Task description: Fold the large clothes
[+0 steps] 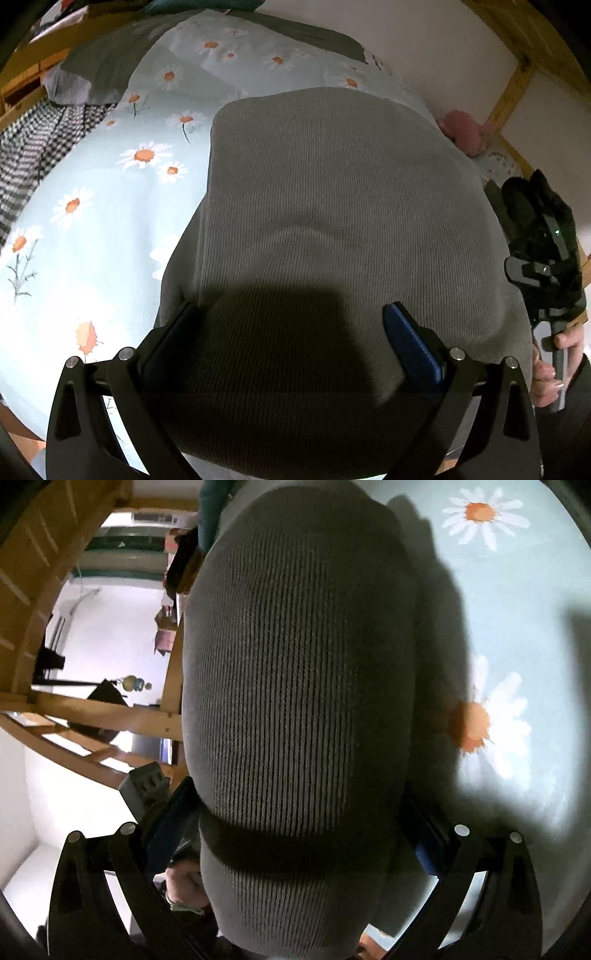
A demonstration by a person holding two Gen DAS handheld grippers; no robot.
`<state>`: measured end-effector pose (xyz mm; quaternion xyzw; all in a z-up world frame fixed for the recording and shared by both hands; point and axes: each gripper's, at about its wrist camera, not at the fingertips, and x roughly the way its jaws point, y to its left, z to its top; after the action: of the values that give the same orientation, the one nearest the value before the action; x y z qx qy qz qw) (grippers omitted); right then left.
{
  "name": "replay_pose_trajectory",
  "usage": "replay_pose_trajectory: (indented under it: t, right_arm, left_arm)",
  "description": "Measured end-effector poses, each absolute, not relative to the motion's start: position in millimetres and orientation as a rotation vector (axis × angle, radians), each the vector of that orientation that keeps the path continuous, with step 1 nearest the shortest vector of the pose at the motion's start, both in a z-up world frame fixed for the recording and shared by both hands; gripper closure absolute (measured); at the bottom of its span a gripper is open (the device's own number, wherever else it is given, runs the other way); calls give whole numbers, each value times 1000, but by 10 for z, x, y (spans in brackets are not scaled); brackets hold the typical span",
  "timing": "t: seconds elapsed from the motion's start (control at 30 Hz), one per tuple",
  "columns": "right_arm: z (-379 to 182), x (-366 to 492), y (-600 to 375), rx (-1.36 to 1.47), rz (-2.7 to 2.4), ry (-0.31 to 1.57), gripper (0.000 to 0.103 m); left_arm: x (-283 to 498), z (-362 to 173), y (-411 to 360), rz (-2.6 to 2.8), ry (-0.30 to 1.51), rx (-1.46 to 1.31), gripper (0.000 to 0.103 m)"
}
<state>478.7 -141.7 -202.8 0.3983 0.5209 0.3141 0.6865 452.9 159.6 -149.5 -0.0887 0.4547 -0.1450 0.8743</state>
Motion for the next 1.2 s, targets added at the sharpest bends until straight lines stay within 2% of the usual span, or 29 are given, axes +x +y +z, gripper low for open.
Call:
replay_pose_trajectory:
  t: [0.27, 0.33, 0.47, 0.57, 0.77, 1.03, 1.2]
  right_arm:
    - [-2042, 4770, -1312, 867, 699, 1090, 3]
    - [-2062, 4773, -1358, 915, 686, 1098, 10]
    - [-2084, 4733, -1449, 973, 681, 1090, 19]
    - [-2093, 4692, -1430, 998, 674, 1084, 20]
    - [-2129, 4595, -1420, 1038, 680, 1099, 20]
    - [-2147, 4414, -1362, 1046, 696, 1125, 21]
    - [-2175, 4250, -1312, 1058, 705, 1132, 21]
  left_arm:
    - [4512, -1500, 1642, -311, 940, -222, 4]
    - [4392, -1402, 1738, -292, 889, -278, 5]
    - [3786, -1386, 2290, -261, 686, -719, 5]
    - [3469, -1746, 2482, -261, 721, -1015, 5]
    - [3326, -2276, 2310, -386, 718, -1337, 5]
    - [3547, -2397, 1895, -545, 750, -1363, 5]
    - [3785, -2376, 1827, -540, 854, -1346, 5]
